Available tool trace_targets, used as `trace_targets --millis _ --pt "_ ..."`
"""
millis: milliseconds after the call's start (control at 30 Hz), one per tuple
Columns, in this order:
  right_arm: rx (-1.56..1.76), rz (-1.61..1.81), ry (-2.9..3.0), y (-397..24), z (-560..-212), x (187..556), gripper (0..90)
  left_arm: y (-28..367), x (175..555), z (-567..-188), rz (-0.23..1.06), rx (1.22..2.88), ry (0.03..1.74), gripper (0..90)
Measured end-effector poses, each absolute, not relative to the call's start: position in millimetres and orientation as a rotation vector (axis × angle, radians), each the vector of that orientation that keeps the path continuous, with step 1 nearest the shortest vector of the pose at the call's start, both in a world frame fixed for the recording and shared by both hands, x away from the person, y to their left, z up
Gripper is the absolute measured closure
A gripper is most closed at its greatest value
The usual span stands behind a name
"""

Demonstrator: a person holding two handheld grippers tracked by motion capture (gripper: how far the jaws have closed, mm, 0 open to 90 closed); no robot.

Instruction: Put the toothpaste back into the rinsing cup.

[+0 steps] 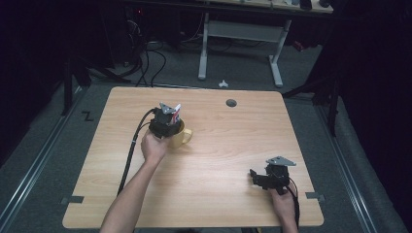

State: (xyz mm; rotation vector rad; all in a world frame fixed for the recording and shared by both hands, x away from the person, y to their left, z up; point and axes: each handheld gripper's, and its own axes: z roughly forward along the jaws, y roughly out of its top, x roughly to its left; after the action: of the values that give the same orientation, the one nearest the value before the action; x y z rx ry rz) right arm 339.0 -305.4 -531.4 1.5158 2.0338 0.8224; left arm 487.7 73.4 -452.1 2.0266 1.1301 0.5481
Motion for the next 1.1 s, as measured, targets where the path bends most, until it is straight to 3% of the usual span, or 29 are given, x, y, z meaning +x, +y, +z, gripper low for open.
trace_targets --millis 733,1100 --pt "1.517 0.822 2.034 -305.4 -531.4 339.0 14.8 73.1 485.7 -451.5 0.547 2.036 1.120 63.4" --pt "1.515 0.823 2.034 -305.5 -531.5 339.0 14.8 79.6 483.5 -444.4 0.535 2.008 1.115 54.8"
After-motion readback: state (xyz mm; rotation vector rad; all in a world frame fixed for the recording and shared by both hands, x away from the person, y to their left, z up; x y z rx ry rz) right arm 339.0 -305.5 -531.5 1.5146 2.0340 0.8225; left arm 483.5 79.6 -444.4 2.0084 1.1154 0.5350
